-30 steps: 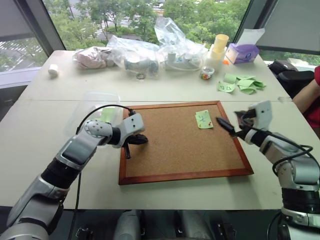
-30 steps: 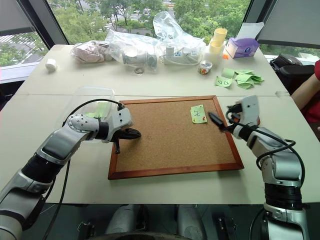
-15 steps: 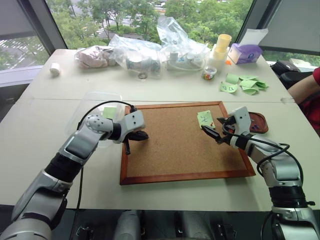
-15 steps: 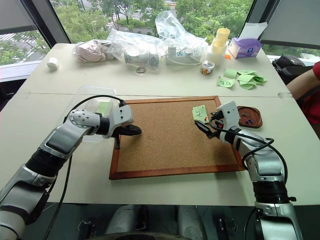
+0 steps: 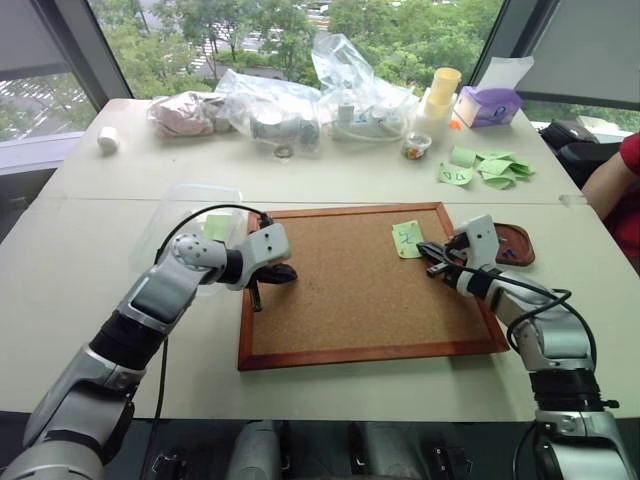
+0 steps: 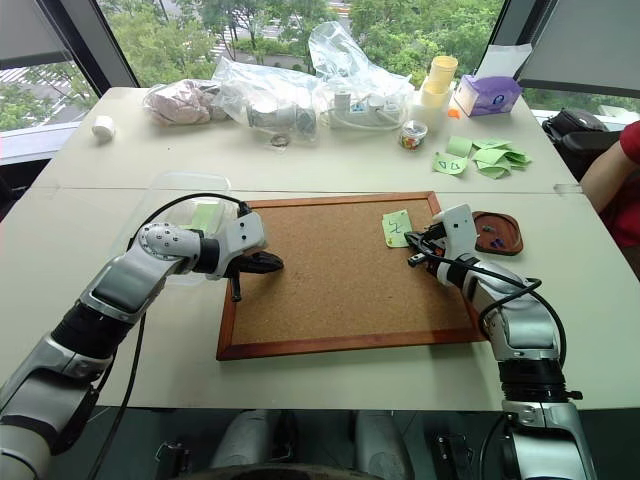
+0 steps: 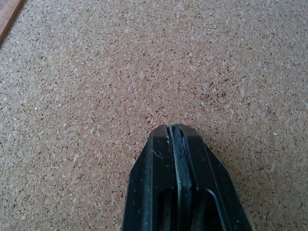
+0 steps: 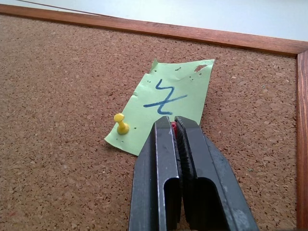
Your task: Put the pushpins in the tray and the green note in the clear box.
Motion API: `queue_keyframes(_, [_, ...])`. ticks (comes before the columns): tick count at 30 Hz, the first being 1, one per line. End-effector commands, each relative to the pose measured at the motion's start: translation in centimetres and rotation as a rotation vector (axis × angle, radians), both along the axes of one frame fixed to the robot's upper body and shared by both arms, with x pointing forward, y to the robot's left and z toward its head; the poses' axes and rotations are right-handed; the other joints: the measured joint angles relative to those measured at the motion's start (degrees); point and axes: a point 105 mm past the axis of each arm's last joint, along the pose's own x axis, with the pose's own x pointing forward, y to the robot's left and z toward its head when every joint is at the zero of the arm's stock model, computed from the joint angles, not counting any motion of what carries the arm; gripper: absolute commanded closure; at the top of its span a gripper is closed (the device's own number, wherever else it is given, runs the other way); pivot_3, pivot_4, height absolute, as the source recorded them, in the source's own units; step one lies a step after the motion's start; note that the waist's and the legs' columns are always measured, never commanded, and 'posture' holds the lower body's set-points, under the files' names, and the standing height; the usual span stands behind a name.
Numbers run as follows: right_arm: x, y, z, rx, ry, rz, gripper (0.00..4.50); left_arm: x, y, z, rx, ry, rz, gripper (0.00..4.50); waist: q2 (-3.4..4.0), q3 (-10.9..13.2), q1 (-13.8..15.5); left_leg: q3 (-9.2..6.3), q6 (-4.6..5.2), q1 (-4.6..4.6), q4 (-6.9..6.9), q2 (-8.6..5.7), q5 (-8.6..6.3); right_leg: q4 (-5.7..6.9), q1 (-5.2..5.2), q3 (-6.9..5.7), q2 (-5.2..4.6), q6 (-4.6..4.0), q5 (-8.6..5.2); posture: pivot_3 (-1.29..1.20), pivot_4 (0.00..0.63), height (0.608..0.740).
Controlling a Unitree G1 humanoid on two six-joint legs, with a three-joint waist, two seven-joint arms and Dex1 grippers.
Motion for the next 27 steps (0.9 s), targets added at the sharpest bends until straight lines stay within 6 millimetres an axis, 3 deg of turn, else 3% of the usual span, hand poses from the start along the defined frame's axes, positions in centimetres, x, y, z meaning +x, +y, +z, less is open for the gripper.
queue_keyframes(1, [0.3, -1.4, 3.5, 0.035, -0.159, -0.069, 4.45, 0.0, 0.5, 0.1, 0.056, -0.035, -0.005, 4.50, 0.00, 0.0, 0.0, 0.00, 0.00, 0.00, 0.00, 0.00, 0.00, 0.00, 0.00, 0.00, 0.00, 0.00, 0.00, 0.00, 0.150, 0.735])
queue_keyframes(11, [-0.4, -3.1, 4.4, 0.126, -0.183, -0.151, 4.45, 0.2, 0.7, 0.0, 0.077, -0.049, -0.025, 4.50, 0.00, 0.0, 0.0, 0.03, -0.02, 0.04, 0.00, 0.00, 0.01, 0.04, 0.01, 0.00, 0.01, 0.00, 0.00, 0.00, 0.150, 0.735])
queue_keyframes(15, [0.3, -7.8, 4.7, 0.085, -0.203, -0.412, 4.45, 0.1, 0.3, 0.4, 0.055, -0.046, -0.044, 4.50, 0.00, 0.0, 0.0, 0.03, -0.02, 0.04, 0.00, 0.01, 0.01, 0.04, 0.00, 0.01, -0.01, 0.00, 0.00, 0.00, 0.150, 0.735])
queue_keyframes(17, [0.4, -9.2, 4.4, 0.050, -0.184, -0.483, 4.45, 0.1, 0.3, 0.4, 0.057, -0.049, -0.044, 4.50, 0.00, 0.0, 0.0, 0.05, -0.02, 0.04, 0.00, 0.01, 0.01, 0.04, 0.00, 0.01, -0.03, 0.00, 0.00, 0.00, 0.150, 0.735])
queue_keyframes(27, [0.9, -12.7, 2.1, -0.028, -0.077, -0.642, 4.45, 0.0, 0.0, 0.3, 0.055, -0.052, -0.051, 4.50, 0.01, 0.0, -0.1, 0.09, -0.02, 0.05, 0.00, 0.00, 0.01, 0.05, 0.00, 0.02, -0.02, 0.00, 0.00, 0.00, 0.150, 0.735])
